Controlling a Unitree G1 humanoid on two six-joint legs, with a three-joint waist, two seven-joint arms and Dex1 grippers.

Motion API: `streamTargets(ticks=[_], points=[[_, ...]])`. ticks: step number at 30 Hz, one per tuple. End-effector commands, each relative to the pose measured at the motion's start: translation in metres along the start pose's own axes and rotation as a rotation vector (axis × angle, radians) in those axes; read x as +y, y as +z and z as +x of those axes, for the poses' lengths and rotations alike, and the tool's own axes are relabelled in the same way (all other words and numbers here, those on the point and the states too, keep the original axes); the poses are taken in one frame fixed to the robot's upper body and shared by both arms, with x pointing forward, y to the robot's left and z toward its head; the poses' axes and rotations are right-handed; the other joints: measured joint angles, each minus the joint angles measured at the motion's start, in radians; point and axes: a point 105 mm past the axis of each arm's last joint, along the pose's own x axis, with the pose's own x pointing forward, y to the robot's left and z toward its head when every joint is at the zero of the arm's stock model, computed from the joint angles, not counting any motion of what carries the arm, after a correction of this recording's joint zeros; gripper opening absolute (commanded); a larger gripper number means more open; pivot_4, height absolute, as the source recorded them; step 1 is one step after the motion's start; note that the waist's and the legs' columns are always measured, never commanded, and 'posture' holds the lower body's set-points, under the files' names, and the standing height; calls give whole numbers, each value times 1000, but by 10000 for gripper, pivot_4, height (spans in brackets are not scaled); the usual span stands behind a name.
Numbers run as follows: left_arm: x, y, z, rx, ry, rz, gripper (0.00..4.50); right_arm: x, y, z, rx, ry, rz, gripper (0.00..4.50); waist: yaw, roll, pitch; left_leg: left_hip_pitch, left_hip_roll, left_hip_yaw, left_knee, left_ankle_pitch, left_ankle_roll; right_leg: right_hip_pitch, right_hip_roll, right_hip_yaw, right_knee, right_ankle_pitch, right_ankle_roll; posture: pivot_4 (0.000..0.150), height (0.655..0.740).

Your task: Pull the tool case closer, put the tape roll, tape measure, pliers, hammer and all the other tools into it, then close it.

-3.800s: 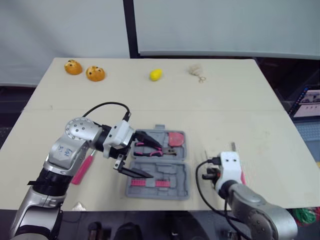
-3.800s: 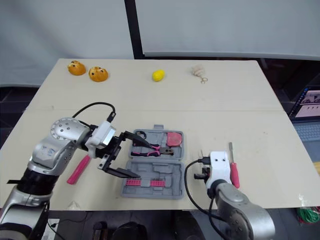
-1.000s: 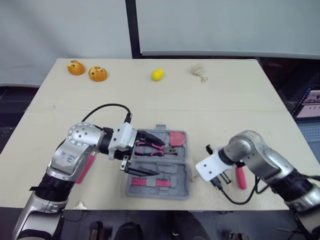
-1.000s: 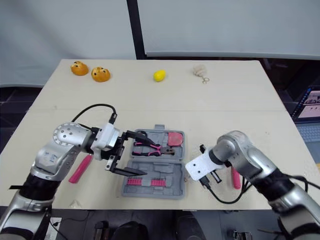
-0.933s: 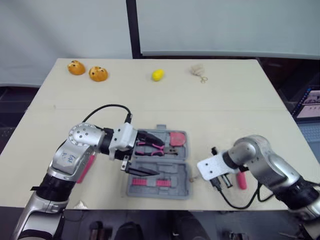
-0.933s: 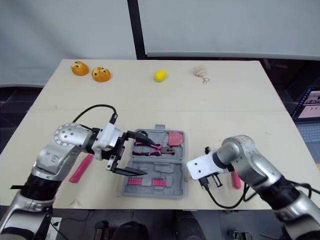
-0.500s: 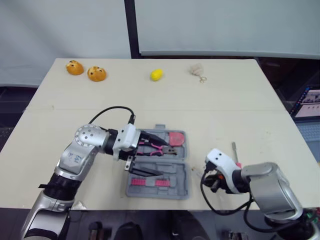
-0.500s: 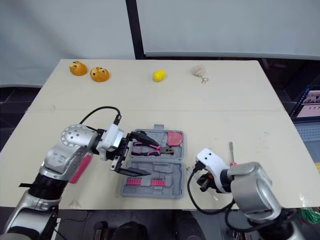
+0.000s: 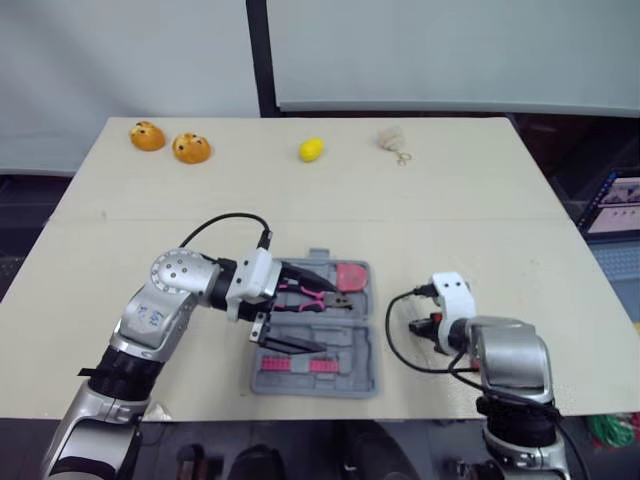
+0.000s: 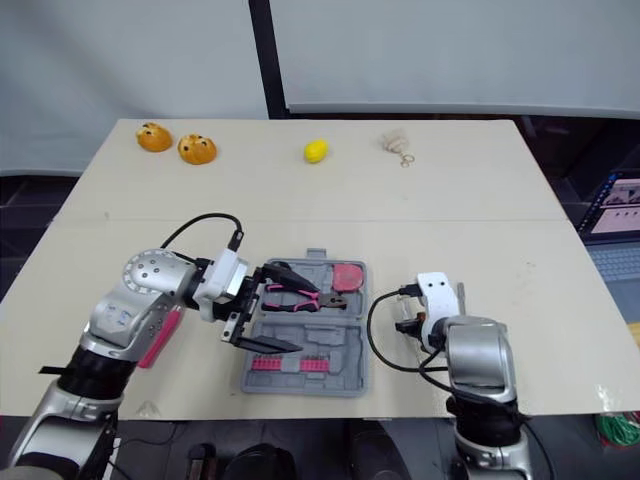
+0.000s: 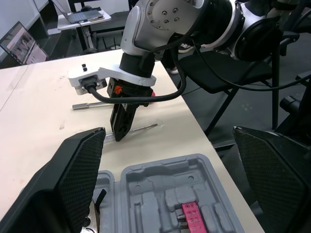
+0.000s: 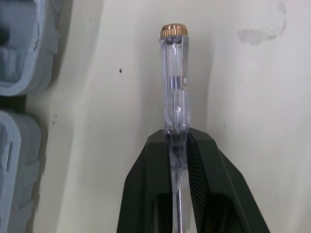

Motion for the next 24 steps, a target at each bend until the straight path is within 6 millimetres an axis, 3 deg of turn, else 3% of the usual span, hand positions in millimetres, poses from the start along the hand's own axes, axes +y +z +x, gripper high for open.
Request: streamTargets(ticks=[1,3,7,9,10,12,16,19,24], points=[[1,5,1,-6,-7,33,45000,-1,-1,2,4,-6,37,266,0,0,0,0,0,0,0,0,0,0,0,0,0,0,0,1500,7400],[1,5,2,-8,-10,34,45000,0,-2,3,3,-4,46,266,0,0,0,0,0,0,0,0,0,0,0,0,0,0,0,1500,7400],[0,5,1,-9,-14,34,45000,0,3,-8,-47,3,4,18769,-1,0,0,0,0,0,-1,0,0,0,0,0,0,0,0,1500,7400],[-1,5,1,-9,-18,35,45000,-1,11,-22,-114,-2,-40,30840,2,0,0,0,0,0,-1,0,0,0,0,0,-1,0,0,1500,7400],[-1,6,1,-9,-20,35,45000,-1,14,-29,-147,-2,-52,33011,3,1,0,-1,0,-1,-1,0,0,0,0,0,-1,0,0,1500,7400],[-1,6,1,-9,-25,34,45000,1,19,-45,-230,14,-68,42824,2,1,0,-2,0,-2,-1,0,0,0,0,0,-3,1,2,1500,7400],[-1,5,0,-10,-39,33,45000,10,14,-78,-354,75,-110,44000,1,1,0,-2,0,-3,-2,0,-1,0,0,-1,-3,1,2,1500,7400],[1,6,1,-15,-51,35,45000,3,-1,-94,-393,56,-101,44000,1,1,0,-2,0,-3,-2,0,-1,0,1,-1,-4,1,2,1500,7400],[5,5,0,-16,-57,36,45000,4,-26,-96,-416,94,-125,44000,3,0,0,-3,-4,-4,-2,0,0,1,0,0,-4,1,2,1500,7400]])
